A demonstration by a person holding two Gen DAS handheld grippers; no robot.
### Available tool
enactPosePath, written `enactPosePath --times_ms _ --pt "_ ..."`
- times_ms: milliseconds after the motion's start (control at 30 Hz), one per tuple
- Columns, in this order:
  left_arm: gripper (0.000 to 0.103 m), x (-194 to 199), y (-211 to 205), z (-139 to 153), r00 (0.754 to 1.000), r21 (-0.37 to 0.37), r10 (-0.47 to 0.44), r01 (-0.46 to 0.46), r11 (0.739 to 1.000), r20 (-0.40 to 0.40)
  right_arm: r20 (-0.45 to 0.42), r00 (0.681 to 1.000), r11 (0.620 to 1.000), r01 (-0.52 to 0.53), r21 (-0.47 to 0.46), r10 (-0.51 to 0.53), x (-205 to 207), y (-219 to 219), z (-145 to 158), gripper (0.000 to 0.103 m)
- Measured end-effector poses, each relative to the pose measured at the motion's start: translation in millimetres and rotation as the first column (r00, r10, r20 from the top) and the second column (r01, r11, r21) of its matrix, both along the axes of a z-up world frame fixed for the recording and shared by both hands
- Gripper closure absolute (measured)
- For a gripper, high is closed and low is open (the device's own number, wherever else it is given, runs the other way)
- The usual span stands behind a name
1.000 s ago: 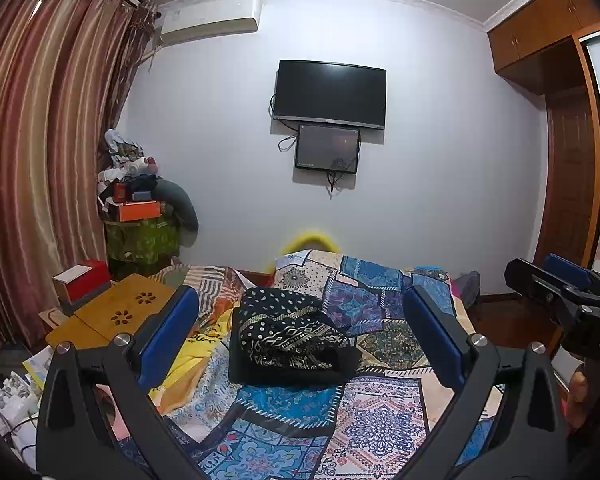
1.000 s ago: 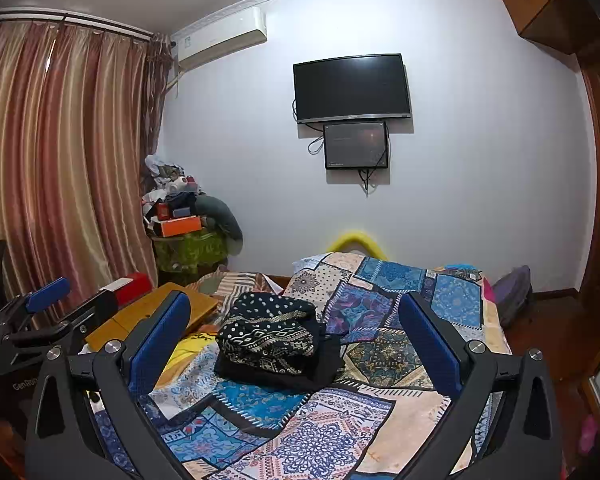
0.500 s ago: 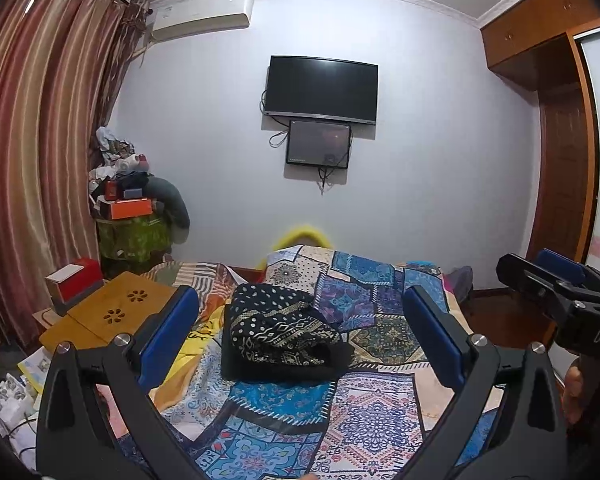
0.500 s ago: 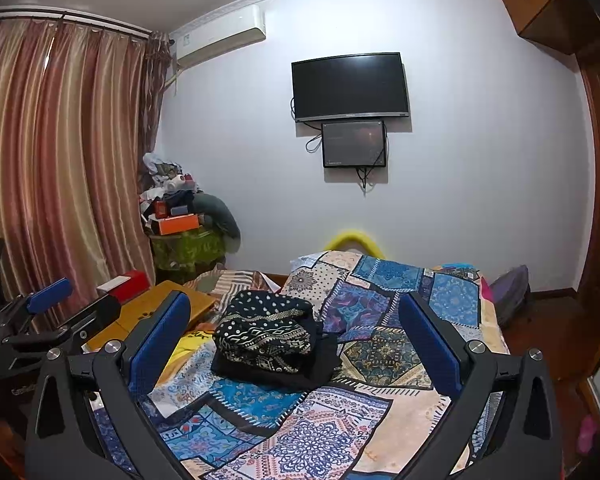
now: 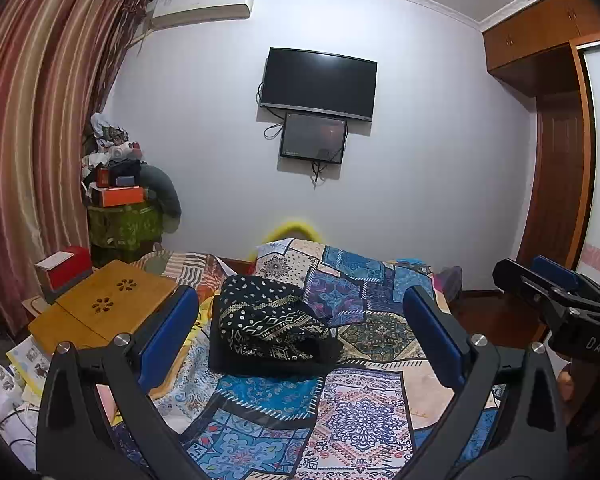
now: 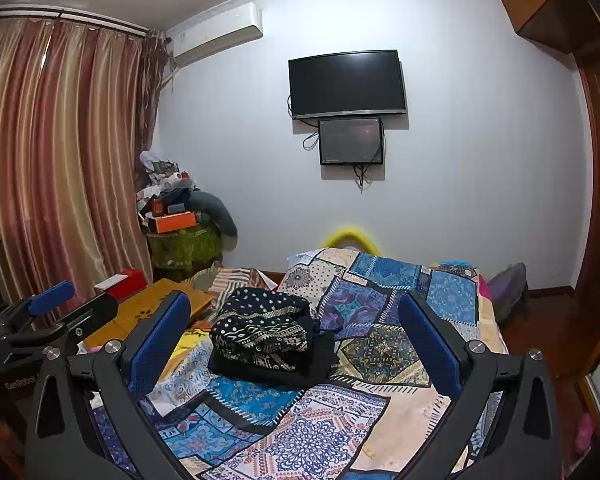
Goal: Fold large clothes
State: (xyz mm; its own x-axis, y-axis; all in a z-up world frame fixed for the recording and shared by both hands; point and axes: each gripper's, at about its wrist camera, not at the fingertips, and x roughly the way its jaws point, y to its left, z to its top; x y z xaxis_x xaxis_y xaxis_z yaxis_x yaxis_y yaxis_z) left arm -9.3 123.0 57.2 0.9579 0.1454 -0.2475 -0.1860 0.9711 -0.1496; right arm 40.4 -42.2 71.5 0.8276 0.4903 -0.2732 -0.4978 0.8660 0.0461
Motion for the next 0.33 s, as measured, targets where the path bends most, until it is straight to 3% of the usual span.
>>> enactPosePath --times_ms 333 --pt "0.000 1.3 -1.8 -4.1 1.000 0.003 -0.008 0.008 1.000 -0.008 -0.011 1.000 1.000 0.001 -0.009 -0.001 2.0 1.9 -1.8 0.000"
